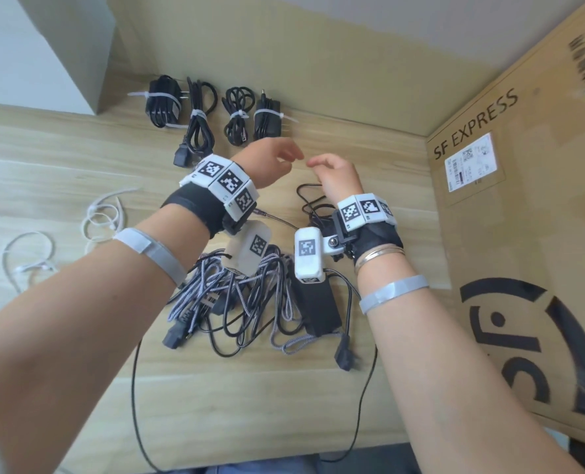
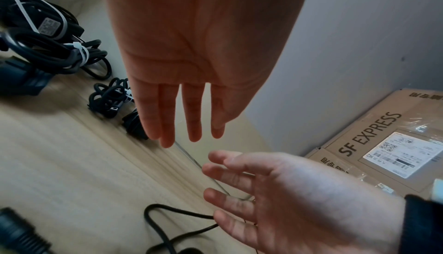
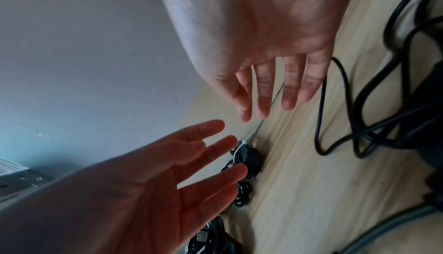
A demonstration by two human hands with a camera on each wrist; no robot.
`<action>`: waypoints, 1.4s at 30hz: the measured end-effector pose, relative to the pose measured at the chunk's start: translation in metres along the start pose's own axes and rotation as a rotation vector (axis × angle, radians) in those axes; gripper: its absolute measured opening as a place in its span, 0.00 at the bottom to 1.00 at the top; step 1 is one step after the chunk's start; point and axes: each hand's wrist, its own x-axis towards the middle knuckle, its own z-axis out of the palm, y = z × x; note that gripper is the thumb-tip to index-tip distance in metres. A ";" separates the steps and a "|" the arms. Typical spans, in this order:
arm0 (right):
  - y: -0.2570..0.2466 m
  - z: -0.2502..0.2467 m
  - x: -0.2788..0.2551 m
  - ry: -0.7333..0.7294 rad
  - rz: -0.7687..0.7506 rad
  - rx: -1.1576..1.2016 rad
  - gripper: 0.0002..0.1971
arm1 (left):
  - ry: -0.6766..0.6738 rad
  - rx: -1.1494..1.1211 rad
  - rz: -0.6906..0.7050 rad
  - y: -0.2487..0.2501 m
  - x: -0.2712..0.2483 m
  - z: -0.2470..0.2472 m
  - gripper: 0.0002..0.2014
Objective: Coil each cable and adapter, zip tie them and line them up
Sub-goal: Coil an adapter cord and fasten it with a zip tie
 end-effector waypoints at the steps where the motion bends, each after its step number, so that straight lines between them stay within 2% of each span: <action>1: 0.002 -0.001 -0.005 -0.003 0.010 -0.017 0.12 | -0.014 0.006 -0.001 0.000 -0.003 0.002 0.16; 12: 0.029 -0.001 -0.030 -0.145 0.158 -0.205 0.12 | -0.132 0.025 -0.036 -0.001 -0.018 0.016 0.14; 15: 0.030 0.001 -0.032 -0.173 0.200 -0.204 0.16 | -0.159 0.012 -0.049 -0.001 -0.017 0.020 0.13; 19: 0.032 0.002 -0.033 -0.121 0.226 -0.219 0.26 | -0.222 0.035 -0.068 -0.004 -0.018 0.026 0.14; 25: 0.027 -0.008 -0.035 -0.108 0.151 -0.217 0.24 | -0.354 0.106 -0.076 -0.011 -0.019 0.030 0.16; 28: 0.020 -0.016 -0.035 -0.040 0.085 -0.151 0.24 | -0.436 0.175 -0.061 -0.012 -0.018 0.033 0.17; 30: 0.015 -0.021 -0.035 -0.013 0.042 -0.073 0.21 | -0.450 0.217 -0.046 -0.013 -0.018 0.036 0.15; 33: 0.007 -0.024 -0.035 0.031 0.015 0.088 0.14 | -0.366 0.160 -0.025 -0.014 -0.020 0.035 0.06; 35: 0.006 -0.022 -0.033 0.074 0.026 0.173 0.14 | -0.223 0.054 -0.019 -0.018 -0.019 0.032 0.10; 37: 0.006 -0.017 -0.031 0.071 0.028 0.232 0.14 | -0.107 -0.162 -0.054 -0.021 -0.017 0.026 0.13; 40: 0.006 -0.006 -0.033 -0.011 -0.045 0.168 0.12 | -0.025 -0.522 -0.103 -0.022 -0.018 0.019 0.15; 42: 0.004 0.000 -0.035 -0.022 -0.106 0.139 0.09 | -0.001 -0.575 -0.079 -0.023 -0.019 0.018 0.14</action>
